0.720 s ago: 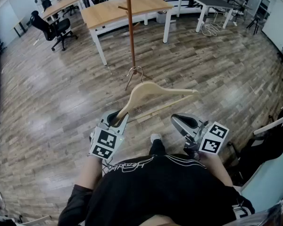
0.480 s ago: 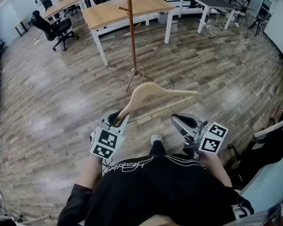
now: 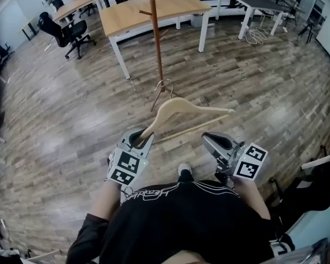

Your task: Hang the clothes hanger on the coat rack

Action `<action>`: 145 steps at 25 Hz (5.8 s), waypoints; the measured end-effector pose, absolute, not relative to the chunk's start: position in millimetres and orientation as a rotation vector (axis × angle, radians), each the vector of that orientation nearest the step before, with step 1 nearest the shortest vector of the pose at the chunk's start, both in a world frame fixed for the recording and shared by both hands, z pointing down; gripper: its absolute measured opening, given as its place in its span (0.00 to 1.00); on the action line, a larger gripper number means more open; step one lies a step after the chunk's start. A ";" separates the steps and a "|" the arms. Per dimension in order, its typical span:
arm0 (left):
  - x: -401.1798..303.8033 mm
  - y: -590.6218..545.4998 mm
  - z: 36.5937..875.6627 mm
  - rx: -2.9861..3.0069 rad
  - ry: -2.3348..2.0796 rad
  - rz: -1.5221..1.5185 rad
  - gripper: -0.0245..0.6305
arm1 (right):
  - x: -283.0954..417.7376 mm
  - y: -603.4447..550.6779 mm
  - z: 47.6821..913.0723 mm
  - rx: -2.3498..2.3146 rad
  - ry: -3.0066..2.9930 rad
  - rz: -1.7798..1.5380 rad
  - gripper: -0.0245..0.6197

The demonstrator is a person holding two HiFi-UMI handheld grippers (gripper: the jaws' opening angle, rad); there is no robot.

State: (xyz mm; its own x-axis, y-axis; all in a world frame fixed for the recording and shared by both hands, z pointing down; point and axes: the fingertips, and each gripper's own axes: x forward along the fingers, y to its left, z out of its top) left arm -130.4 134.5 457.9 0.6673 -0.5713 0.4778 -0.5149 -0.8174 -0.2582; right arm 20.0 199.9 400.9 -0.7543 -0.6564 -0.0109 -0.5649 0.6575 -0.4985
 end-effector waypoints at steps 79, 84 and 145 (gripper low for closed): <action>-59.6 -461.4 432.6 -2.737 0.868 -0.760 0.14 | 80.4 -377.4 396.2 -1.070 2.696 -0.737 0.10; -61.0 -472.1 444.9 -2.753 0.879 -0.779 0.14 | 83.1 -386.6 405.7 -1.081 2.690 -0.766 0.10; -154.3 -424.0 401.9 -2.768 1.414 -0.343 0.43 | 94.3 -320.9 405.6 -0.937 2.836 -0.755 0.10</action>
